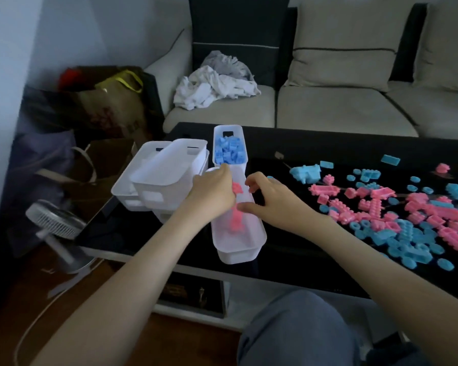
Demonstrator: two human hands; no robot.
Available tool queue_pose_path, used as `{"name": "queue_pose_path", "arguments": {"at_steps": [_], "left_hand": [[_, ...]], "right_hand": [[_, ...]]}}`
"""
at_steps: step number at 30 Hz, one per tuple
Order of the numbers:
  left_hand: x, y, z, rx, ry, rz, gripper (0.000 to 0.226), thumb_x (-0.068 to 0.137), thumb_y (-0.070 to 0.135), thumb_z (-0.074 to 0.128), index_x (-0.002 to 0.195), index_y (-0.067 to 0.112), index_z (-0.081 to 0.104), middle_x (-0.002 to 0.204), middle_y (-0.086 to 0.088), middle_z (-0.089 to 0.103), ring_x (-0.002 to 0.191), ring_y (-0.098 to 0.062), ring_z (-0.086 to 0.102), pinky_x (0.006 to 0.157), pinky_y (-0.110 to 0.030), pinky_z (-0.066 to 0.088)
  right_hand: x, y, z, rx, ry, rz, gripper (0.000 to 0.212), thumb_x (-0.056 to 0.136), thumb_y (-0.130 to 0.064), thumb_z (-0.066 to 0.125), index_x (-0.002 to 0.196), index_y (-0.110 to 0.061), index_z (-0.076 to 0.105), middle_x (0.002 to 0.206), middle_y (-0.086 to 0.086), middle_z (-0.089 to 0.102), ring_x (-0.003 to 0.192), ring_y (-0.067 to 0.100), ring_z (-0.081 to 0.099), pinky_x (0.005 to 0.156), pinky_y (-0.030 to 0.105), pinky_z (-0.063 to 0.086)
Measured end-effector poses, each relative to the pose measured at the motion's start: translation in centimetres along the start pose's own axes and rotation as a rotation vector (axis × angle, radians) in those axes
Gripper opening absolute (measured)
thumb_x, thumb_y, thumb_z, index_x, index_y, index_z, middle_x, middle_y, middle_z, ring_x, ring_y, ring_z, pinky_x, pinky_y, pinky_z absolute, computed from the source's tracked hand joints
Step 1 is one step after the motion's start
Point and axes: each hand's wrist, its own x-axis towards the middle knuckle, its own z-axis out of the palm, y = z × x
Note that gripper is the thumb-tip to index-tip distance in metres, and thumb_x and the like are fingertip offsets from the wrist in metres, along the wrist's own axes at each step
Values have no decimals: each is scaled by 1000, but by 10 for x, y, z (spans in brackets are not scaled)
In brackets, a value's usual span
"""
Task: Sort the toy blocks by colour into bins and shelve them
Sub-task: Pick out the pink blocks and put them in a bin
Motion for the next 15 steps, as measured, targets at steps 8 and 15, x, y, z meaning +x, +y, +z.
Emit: {"name": "queue_pose_path", "arguments": {"at_steps": [8, 15], "left_hand": [[9, 5, 24, 18, -142, 37, 26, 97, 28, 42, 120, 16, 48, 121, -3, 57, 110, -25, 52, 91, -37, 34], [8, -1, 36, -206, -73, -15, 35, 94, 5, 41, 125, 19, 52, 128, -2, 56, 115, -20, 53, 102, -35, 37]], "right_hand": [[5, 109, -36, -334, 150, 447, 31, 93, -16, 43, 123, -7, 47, 120, 14, 55, 111, 30, 47, 90, 41, 38], [2, 144, -36, -425, 41, 550, 31, 93, -21, 42, 122, -19, 53, 128, 5, 48, 122, 27, 34, 96, 42, 26]]}}
